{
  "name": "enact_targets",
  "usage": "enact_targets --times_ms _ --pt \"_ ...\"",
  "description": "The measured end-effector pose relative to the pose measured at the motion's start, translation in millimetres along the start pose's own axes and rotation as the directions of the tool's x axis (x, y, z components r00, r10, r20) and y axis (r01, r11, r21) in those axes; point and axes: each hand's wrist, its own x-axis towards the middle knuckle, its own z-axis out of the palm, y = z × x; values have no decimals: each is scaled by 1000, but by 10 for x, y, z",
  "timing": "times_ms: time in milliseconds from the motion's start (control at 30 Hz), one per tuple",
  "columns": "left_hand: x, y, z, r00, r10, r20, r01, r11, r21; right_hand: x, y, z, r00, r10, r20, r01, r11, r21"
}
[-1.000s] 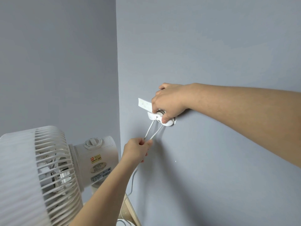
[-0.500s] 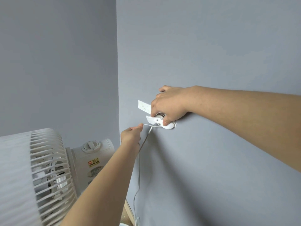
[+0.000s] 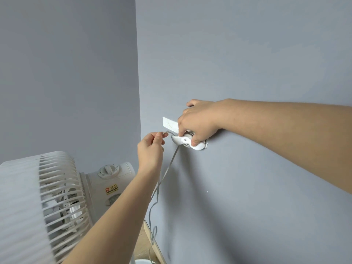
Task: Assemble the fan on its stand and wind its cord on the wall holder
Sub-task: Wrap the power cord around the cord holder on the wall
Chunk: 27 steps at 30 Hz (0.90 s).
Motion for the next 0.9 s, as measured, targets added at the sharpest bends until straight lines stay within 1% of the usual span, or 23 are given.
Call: enact_targets --times_ms 100,167,233,300,400,467,567,633,700,767,900 --pt "-88 17 -97 999 -25 46 23 999 49 -36 -22 -29 999 37 16 -37 999 33" --pt "-134 10 -155 996 -40 79 31 994 108 -73 -54 -65 1000 31 -8 -30 999 25" --pt "-172 4 -207 991 -75 111 59 988 140 -107 -116 -123 999 15 -47 -11 997 72" --pt "-198 -8 -230 985 -118 129 101 986 131 -130 -167 -174 998 0 -58 8 990 138" --pt "-240 -17 -240 977 -156 147 143 985 91 -105 -195 -187 999 6 -49 2 984 177" --pt "-264 -25 -241 978 -139 153 129 989 75 -86 -201 -188 999 3 -37 3 983 181" --pt "-293 -29 -240 984 -66 166 58 997 52 -97 -232 -221 1000 -5 -22 9 981 193" --pt "-321 -16 -239 981 -22 194 19 1000 20 -104 -234 -251 1000 -4 -25 9 979 203" --pt "-361 4 -233 970 -5 242 11 1000 -25 -92 -201 -268 999 -6 -42 15 977 212" --pt "-387 22 -228 956 -1 292 19 998 -58 -85 -162 -258 998 -9 -66 21 983 181" --pt "-410 42 -203 932 11 363 13 998 -64 -118 -99 -242 989 -33 -141 40 998 44"
